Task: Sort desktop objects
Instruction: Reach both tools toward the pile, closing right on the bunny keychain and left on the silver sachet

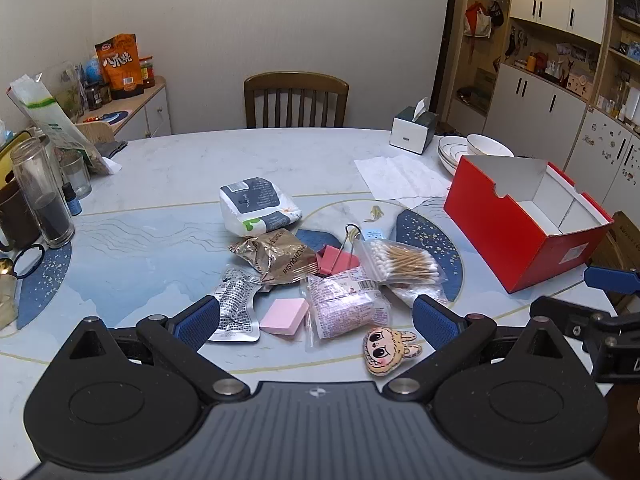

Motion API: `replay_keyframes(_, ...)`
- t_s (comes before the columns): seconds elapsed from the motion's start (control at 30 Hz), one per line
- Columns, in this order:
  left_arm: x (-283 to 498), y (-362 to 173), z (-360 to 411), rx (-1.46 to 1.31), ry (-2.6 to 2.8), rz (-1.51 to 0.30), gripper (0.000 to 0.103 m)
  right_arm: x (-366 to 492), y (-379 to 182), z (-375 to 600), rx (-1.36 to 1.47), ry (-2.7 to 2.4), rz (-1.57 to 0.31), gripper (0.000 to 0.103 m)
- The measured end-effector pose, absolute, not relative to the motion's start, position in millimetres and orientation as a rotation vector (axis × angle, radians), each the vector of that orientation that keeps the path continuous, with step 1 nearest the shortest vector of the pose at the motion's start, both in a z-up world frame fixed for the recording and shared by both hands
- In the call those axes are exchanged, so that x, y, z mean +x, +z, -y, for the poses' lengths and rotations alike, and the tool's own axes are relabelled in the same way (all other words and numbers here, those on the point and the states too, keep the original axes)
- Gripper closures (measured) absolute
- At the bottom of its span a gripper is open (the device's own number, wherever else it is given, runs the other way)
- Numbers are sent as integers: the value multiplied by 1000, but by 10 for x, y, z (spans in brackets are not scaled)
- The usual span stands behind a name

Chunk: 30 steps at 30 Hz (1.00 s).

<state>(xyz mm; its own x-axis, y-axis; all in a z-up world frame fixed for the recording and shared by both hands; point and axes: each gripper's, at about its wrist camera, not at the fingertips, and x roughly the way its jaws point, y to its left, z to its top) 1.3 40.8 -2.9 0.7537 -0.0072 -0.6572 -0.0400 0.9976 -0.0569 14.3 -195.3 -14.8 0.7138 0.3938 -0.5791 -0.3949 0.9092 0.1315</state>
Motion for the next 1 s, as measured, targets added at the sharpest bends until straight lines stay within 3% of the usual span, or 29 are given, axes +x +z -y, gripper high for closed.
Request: replay_keyframes(1.0,963,-809,-1235,39,-3,-843,0,601,-701,1210,-64,459,-828,4)
